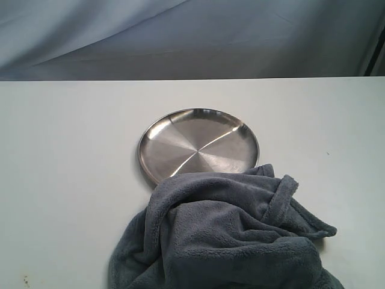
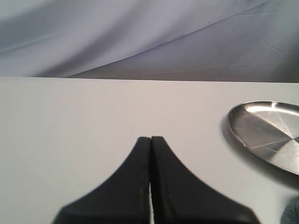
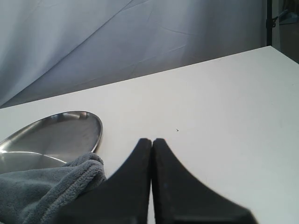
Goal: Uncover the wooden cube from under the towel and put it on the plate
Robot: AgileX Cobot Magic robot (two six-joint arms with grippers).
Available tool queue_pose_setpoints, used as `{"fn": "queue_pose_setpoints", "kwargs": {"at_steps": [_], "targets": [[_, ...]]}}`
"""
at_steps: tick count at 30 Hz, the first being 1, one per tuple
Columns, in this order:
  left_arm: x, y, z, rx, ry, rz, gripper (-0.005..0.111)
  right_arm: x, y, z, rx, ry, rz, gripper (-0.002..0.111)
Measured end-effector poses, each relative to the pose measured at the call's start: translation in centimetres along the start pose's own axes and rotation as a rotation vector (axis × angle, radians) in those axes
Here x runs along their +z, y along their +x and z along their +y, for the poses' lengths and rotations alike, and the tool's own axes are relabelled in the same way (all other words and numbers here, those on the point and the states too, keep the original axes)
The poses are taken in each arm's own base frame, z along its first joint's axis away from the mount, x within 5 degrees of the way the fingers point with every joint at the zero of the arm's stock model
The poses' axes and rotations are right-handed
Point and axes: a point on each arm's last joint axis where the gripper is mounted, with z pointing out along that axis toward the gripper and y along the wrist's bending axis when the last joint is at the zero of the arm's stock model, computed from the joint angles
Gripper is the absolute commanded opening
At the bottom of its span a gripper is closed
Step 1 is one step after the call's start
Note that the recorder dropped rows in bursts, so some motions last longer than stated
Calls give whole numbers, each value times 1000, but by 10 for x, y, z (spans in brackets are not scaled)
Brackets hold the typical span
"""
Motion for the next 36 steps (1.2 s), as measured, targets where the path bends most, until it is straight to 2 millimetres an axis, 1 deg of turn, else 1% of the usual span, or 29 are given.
{"fn": "queue_pose_setpoints", "kwargs": {"at_steps": [12, 16, 21, 25, 28, 29, 32, 36], "targets": [[0, 0, 0, 0, 0, 0, 0, 0, 0, 0, 0, 0, 0, 3], [0, -6, -1, -2, 7, -63, 0, 0, 0, 0, 0, 0, 0, 3], [-2, -19, -2, -156, 43, -206, 0, 0, 0, 0, 0, 0, 0, 3], [-4, -26, -2, -249, 60, -288, 0, 0, 0, 0, 0, 0, 0, 3], [-5, -31, -2, -347, 76, -299, 0, 0, 0, 0, 0, 0, 0, 3], [-7, -35, -3, -356, 82, -285, 0, 0, 0, 0, 0, 0, 0, 3], [-18, -56, -6, -310, 89, -249, 0, 0, 0, 0, 0, 0, 0, 3], [-27, -86, -9, -250, 74, -124, 0, 0, 0, 0, 0, 0, 0, 3]]}}
